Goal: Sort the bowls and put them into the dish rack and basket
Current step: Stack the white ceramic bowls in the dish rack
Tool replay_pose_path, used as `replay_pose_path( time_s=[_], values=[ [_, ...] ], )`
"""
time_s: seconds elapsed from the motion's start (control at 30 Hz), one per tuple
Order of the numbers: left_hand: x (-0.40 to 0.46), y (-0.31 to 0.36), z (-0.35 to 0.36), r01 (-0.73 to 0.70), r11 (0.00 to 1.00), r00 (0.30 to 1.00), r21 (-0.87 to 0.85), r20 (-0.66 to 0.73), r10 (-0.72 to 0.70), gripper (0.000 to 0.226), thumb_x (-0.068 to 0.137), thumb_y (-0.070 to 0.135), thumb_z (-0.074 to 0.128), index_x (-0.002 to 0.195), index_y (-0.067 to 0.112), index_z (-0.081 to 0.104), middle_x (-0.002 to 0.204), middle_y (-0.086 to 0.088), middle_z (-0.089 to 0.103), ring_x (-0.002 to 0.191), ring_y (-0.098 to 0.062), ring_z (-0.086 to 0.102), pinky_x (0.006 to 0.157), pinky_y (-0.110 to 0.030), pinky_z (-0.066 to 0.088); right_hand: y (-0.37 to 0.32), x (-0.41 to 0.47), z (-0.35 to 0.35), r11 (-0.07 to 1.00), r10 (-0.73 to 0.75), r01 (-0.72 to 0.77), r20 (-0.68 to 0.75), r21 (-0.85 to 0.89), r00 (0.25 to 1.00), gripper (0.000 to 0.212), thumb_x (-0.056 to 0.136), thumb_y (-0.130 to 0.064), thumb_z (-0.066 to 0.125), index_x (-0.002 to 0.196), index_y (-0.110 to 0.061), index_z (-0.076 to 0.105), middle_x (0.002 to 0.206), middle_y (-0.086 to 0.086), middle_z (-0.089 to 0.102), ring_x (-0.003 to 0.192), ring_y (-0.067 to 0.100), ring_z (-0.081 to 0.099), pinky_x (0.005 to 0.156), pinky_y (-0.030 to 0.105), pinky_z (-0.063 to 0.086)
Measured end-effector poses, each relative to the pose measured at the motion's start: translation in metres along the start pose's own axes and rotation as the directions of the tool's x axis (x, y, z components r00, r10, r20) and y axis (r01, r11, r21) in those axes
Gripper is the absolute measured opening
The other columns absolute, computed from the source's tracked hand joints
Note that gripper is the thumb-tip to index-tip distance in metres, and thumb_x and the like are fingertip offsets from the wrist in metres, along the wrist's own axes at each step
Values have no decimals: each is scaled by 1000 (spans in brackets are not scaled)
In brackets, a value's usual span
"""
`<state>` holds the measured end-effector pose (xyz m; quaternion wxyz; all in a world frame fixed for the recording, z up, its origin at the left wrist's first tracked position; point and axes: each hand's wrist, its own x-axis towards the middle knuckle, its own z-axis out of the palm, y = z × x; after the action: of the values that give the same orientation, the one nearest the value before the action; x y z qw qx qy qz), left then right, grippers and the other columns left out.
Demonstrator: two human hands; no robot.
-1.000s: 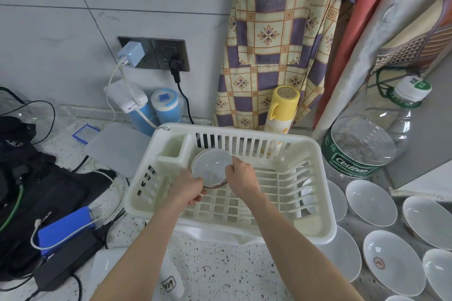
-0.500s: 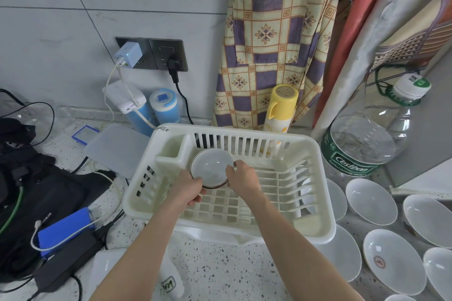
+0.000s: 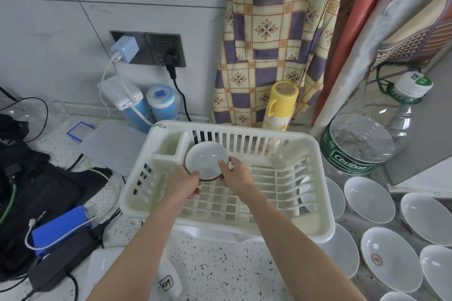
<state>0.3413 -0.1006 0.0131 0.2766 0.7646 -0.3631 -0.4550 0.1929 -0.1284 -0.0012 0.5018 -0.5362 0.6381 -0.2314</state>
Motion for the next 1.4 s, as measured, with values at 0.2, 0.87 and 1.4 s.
replay_pose_path(
  time_s=[0.2,0.87,1.4],
  values=[
    [-3,1,-2,40,998,999,-53,14,-39,31,89,9,50,120,9,54,83,-13,66,40,-13,56,37,-21,35,-4,-6,-4,997,43,-49,104,59,994,43,99,-40,45,137,-20,45,87,2,63,60,10,56,40,15,39],
    [-148,5,-8,-62,964,938,-259,314,145,17,95,22,55,95,9,65,67,-2,57,41,-9,41,37,-18,25,-7,-162,-78,911,-7,89,-203,402,979,30,94,-26,53,124,-28,55,86,-10,74,55,5,53,46,15,40],
    [-234,-88,99,65,996,794,67,601,-92,22,94,32,48,104,14,57,86,-4,62,56,-12,48,43,-21,36,143,-299,-117,805,357,-87,-361,587,862,16,94,-22,57,99,-26,72,84,-3,76,55,9,50,51,23,36]
  ],
)
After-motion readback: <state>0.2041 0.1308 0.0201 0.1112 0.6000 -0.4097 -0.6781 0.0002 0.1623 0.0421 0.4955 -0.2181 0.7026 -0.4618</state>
